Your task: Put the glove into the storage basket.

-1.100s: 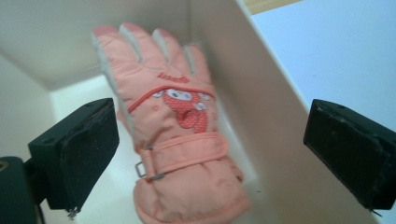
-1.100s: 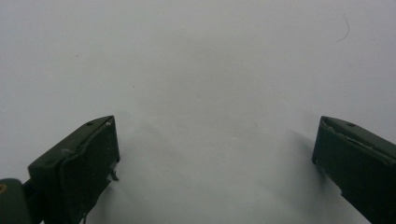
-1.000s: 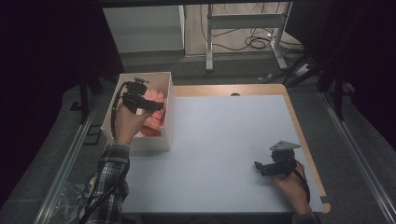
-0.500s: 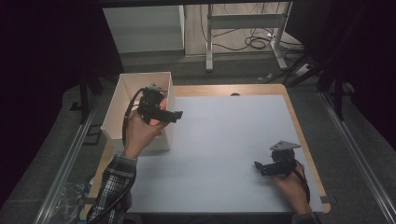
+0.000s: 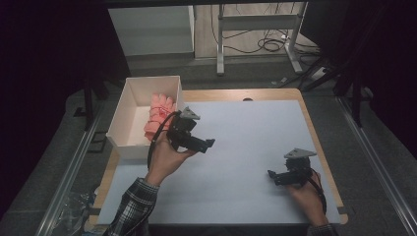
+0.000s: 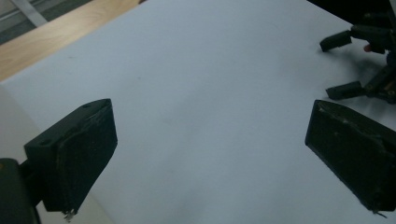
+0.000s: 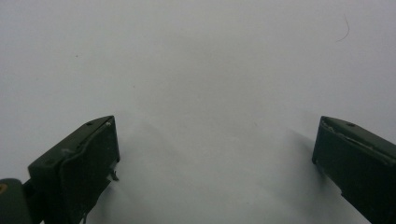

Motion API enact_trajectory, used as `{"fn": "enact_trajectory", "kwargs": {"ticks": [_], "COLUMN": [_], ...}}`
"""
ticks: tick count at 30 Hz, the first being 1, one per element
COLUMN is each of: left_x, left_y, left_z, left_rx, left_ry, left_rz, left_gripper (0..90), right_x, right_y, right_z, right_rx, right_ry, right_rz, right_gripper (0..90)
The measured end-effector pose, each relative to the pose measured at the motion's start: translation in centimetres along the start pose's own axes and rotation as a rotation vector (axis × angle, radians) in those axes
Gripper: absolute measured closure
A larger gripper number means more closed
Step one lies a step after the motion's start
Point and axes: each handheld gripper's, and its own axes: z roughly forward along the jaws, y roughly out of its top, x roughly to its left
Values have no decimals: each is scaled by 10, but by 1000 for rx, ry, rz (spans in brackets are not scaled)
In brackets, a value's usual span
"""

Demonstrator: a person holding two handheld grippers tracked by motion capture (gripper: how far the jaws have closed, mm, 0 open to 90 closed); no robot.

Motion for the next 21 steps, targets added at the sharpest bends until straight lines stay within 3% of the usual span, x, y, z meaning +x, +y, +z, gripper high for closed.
{"fn": "enact_trajectory", "kwargs": {"ticks": [13, 21], "left_x": [-23, -32], "left_y": [-42, -74], "left_z": [37, 58], "left_rx": [15, 29], "left_ry": [-78, -74], "left_rz": [7, 27], "left_gripper": [28, 28], "right_x": [0, 0], "right_y": [0, 0], "right_z": [0, 0], "right_rx": [-1, -1], "right_ry": [0, 0], "right_rz": [-1, -2], "right_gripper": [8, 8]}}
